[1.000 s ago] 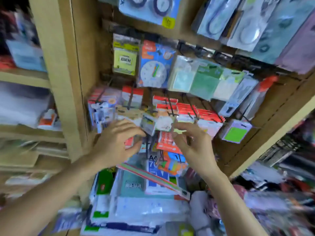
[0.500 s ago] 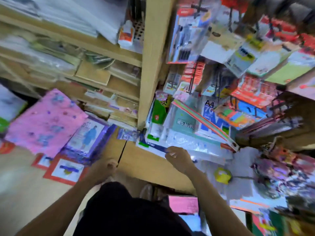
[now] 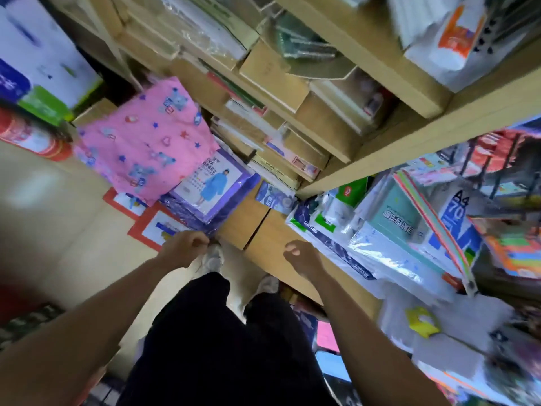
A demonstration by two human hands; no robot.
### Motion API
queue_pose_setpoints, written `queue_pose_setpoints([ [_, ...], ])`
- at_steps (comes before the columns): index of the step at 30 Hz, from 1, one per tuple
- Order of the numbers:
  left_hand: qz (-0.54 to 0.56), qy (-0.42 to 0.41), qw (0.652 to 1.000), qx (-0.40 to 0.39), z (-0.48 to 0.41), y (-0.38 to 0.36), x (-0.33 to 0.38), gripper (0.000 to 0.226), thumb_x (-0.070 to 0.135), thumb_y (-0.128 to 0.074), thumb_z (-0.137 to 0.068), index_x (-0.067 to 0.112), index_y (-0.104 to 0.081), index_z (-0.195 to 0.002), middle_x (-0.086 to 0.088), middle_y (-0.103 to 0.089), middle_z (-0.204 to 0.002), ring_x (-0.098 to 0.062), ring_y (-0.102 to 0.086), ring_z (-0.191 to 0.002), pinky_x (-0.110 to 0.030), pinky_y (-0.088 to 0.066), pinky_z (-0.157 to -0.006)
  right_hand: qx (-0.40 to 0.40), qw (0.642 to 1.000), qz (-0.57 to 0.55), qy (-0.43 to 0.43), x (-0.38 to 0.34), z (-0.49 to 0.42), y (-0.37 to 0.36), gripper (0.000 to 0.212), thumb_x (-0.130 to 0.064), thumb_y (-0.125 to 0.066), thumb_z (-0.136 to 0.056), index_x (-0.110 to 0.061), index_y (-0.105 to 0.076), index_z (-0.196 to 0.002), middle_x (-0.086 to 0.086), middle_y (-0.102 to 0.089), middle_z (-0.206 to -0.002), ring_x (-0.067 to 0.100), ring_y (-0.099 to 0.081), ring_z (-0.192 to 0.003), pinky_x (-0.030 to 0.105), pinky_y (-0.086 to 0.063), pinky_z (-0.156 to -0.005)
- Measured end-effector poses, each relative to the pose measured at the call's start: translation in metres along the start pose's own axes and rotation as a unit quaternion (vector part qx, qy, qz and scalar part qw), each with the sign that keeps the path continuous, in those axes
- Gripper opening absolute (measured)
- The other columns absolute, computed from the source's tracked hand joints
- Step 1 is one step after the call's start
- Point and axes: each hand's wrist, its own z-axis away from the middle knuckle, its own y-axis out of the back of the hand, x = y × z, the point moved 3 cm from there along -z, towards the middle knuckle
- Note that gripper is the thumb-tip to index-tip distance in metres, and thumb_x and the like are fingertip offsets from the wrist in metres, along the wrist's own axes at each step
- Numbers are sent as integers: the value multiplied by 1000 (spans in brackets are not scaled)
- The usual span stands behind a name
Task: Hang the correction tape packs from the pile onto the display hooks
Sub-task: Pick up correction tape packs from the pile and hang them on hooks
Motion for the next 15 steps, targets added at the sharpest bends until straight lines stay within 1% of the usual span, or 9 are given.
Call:
queue_pose_setpoints([
  [1,11,-15,1000,8,-12,3,-9,5,31,-67,-83,33,-71,-83,13,-70,-79,-19,-71,-84,-33,-53,-75,-2,1000,3,0,-11,-15,-6,19,-25,-65,-89,-20,-69,-108,-5,-65,-95,21,-66,-86,24,-51,-64],
  [3,19,-22,999,15,-32,5,-22,17,33,-65,-83,24,-75,-93,5,-75,-88,-22,-71,-89,-36,-55,-79,-1,1000,10,1,-27,-41,-14,23,-24,-65,-89,-19,-69,-111,-2,-67,-98,19,-63,-83,27,-53,-68],
  [5,20,-3,1000,13,-49,6,-28,15,28,-66,-87,22,-74,-98,0,-76,-93,-24,-70,-92,-35,-53,-80,-5,1000,22,10,-38,-74,-22,25,-23,-66,-90,-16,-68,-114,3,-69,-105,18,-62,-81,19,-50,-60],
  [6,21,12,1000,9,-54,5,-29,16,28,-65,-88,22,-73,-100,-2,-75,-94,-26,-69,-93,-35,-51,-81,-11,1000,25,13,-41,-91,-27,26,-22,-66,-90,-15,-67,-115,5,-69,-108,19,-62,-84,17,-49,-60],
  [8,25,29,999,8,-65,1,-32,27,36,-58,-84,22,-70,-104,-3,-73,-95,-28,-67,-94,-36,-50,-81,-11,999,34,15,-45,-125,-35,30,-22,-66,-89,-14,-65,-118,7,-69,-115,24,-65,-98,25,-52,-74],
  [10,43,44,998,11,-75,-11,-41,37,41,-52,-78,23,-68,-107,-3,-73,-99,-28,-67,-97,-39,-53,-83,-18,998,64,17,-43,-160,-46,38,-25,-66,-90,-15,-61,-126,8,-67,-122,27,-64,-107,32,-49,-87],
  [12,56,65,996,17,-85,-25,-52,33,39,-54,-82,25,-68,-109,-4,-73,-105,-29,-67,-101,-42,-54,-86,-39,993,111,28,-38,-201,-60,47,-27,-64,-91,-16,-53,-136,10,-64,-128,28,-63,-110,32,-45,-90],
  [13,59,73,995,18,-89,-35,-58,28,34,-57,-86,24,-68,-110,-5,-73,-107,-29,-67,-102,-40,-53,-85,-52,990,129,32,-34,-222,-70,53,-28,-63,-92,-15,-49,-141,12,-59,-134,29,-61,-115,33,-44,-94],
  [15,44,73,996,16,-93,-50,-65,25,24,-62,-91,20,-67,-115,-6,-71,-107,-31,-66,-102,-35,-47,-78,-62,983,170,41,-27,-260,-82,65,-30,-63,-92,-13,-38,-149,14,-42,-150,31,-50,-131,37,-38,-106],
])
